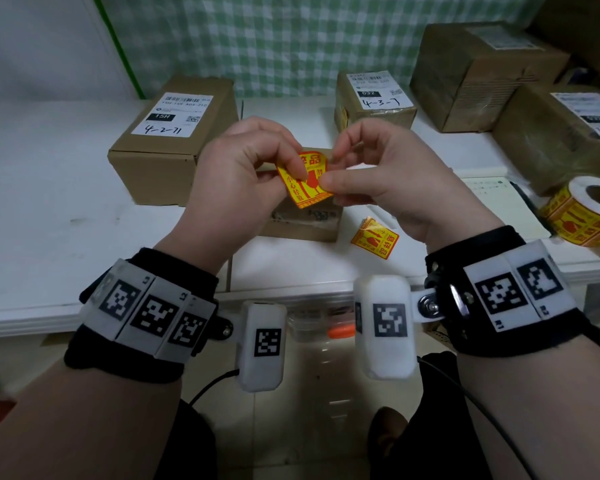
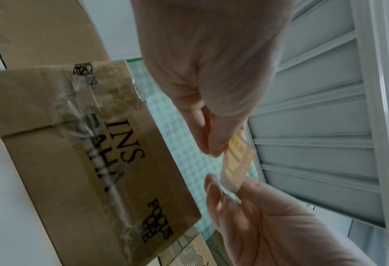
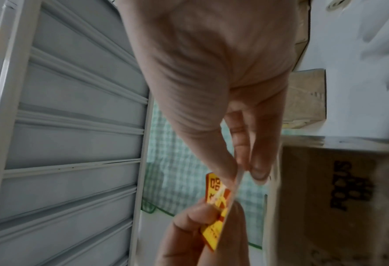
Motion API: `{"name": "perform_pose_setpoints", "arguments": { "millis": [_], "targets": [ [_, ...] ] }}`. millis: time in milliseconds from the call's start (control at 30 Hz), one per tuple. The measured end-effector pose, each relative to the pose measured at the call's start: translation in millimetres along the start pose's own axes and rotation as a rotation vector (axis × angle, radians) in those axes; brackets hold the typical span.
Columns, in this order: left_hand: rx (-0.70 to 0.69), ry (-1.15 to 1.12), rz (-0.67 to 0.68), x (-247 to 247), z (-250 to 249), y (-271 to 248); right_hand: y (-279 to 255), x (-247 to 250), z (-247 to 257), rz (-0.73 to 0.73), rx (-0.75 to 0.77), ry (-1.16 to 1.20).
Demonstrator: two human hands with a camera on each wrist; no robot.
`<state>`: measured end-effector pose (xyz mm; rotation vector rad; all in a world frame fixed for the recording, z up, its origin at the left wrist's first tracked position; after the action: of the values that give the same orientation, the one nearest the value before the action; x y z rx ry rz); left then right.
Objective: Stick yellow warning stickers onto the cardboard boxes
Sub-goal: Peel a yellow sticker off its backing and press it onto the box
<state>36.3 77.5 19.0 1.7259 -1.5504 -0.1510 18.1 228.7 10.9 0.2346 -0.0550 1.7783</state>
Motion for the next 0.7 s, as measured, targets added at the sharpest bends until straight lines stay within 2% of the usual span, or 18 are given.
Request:
{"name": "perform_pose_setpoints", "arguments": {
  "millis": [167, 300, 367, 567, 700],
  "targets": [
    [0.005, 0.053, -0.037, 6.3, -0.2, 1.5, 8.6, -2.7, 0.3, -0.075, 0.007, 0.1],
    [0.173, 0.216, 0.019, 12.7, 19.0, 2.4, 16.1, 14.1, -7.3, -0.336, 0.022, 0.189],
    [0.247, 0.284, 0.084, 12.1, 28.9, -0.1, 18.8, 17.3, -11.9, -0.408, 0.014, 0.214],
    [0.354, 0.531, 0.138, 15.1, 37.6, -2.8, 23.0, 1.7, -14.8, -0.394, 0.01, 0.16],
    [0.365, 0.504, 0.184, 13.9, 41.9, -4.7, 25.6, -7.5, -15.3, -0.393, 0.01, -0.027]
  ]
}}
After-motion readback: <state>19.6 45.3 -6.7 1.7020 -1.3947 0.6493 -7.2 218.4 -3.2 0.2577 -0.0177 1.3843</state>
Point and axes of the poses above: each hand's wrist, its own y-axis towards the middle knuckle, its own x-axis out of the back of the hand, z = x × y, the point moved 6 cm from there along y, towards the middle knuckle, and after that the axes turned 2 degrees about -z, right-handed, at the moved point
